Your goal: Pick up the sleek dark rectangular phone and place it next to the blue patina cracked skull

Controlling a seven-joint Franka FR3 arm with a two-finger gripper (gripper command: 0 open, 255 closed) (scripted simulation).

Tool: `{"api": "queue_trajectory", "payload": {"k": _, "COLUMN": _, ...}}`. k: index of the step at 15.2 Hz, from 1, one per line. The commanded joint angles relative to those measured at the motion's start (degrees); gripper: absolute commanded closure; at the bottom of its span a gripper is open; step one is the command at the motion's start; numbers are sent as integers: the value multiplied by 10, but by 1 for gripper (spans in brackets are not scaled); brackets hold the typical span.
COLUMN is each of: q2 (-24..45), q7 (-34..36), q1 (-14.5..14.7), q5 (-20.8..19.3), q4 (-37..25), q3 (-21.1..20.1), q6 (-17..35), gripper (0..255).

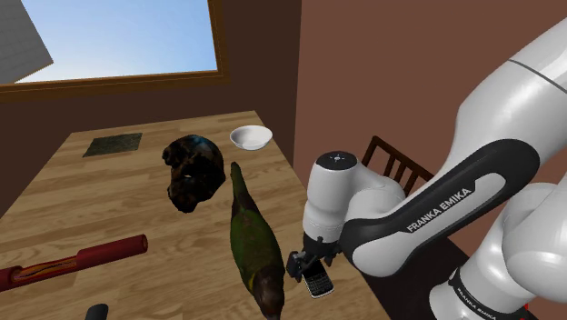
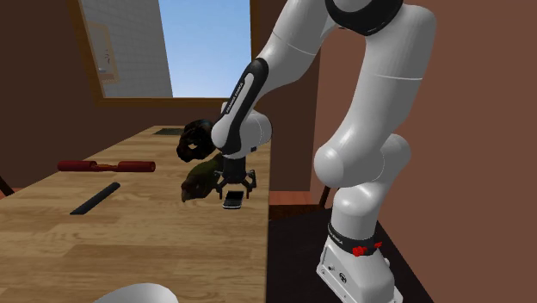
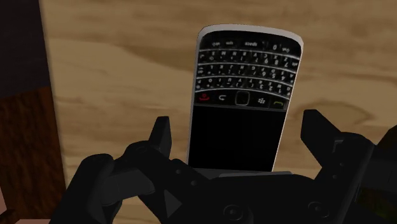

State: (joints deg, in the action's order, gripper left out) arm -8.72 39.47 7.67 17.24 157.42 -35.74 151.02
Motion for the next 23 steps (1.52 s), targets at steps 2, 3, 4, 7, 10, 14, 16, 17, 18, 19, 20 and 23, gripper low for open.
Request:
{"api": "queue_trajectory", "payload": {"k": 2, "q2": 0, "q7": 0, "q1": 0, "q5": 0, "q4": 0, "q3": 0, "q6": 0, "gripper": 255}}
{"api": "queue_trajectory", "payload": {"k": 3, "q2": 0, "q7": 0, "q1": 0, "q5": 0, "q4": 0, "q3": 0, "q6": 0, "gripper": 255}}
{"api": "queue_trajectory", "payload": {"k": 4, "q2": 0, "q7": 0, "q1": 0, "q5": 0, "q4": 0, "q3": 0, "q6": 0, "gripper": 255}}
{"api": "queue_trajectory", "payload": {"k": 7, "q2": 0, "q7": -1, "q1": 0, "q5": 0, "q4": 0, "q3": 0, "q6": 0, "gripper": 255}}
{"api": "queue_trajectory", "payload": {"k": 10, "q2": 0, "q7": 0, "q1": 0, "q5": 0, "q4": 0, "q3": 0, "q6": 0, "gripper": 255}}
{"api": "queue_trajectory", "payload": {"k": 14, "q2": -41, "q7": -13, "q1": 10, "q5": 20, "q4": -6, "q3": 10, "q6": -45, "gripper": 255}}
{"api": "queue_trajectory", "payload": {"k": 16, "q2": -60, "q7": -17, "q1": 14, "q5": 26, "q4": -10, "q3": 15, "q6": -67, "gripper": 255}}
{"api": "queue_trajectory", "payload": {"k": 17, "q2": -69, "q7": -19, "q1": 15, "q5": 28, "q4": -12, "q3": 18, "q6": -78, "gripper": 255}}
{"api": "queue_trajectory", "payload": {"k": 18, "q2": -78, "q7": -21, "q1": 17, "q5": 30, "q4": -14, "q3": 20, "q6": -89, "gripper": 255}}
{"api": "queue_trajectory", "payload": {"k": 19, "q2": -87, "q7": -22, "q1": 18, "q5": 32, "q4": -17, "q3": 23, "q6": -100, "gripper": 255}}
{"api": "queue_trajectory", "payload": {"k": 20, "q2": -95, "q7": -23, "q1": 20, "q5": 34, "q4": -19, "q3": 25, "q6": -111, "gripper": 255}}
{"api": "queue_trajectory", "payload": {"k": 23, "q2": -119, "q7": -26, "q1": 23, "q5": 36, "q4": -28, "q3": 33, "q6": -142, "gripper": 255}}
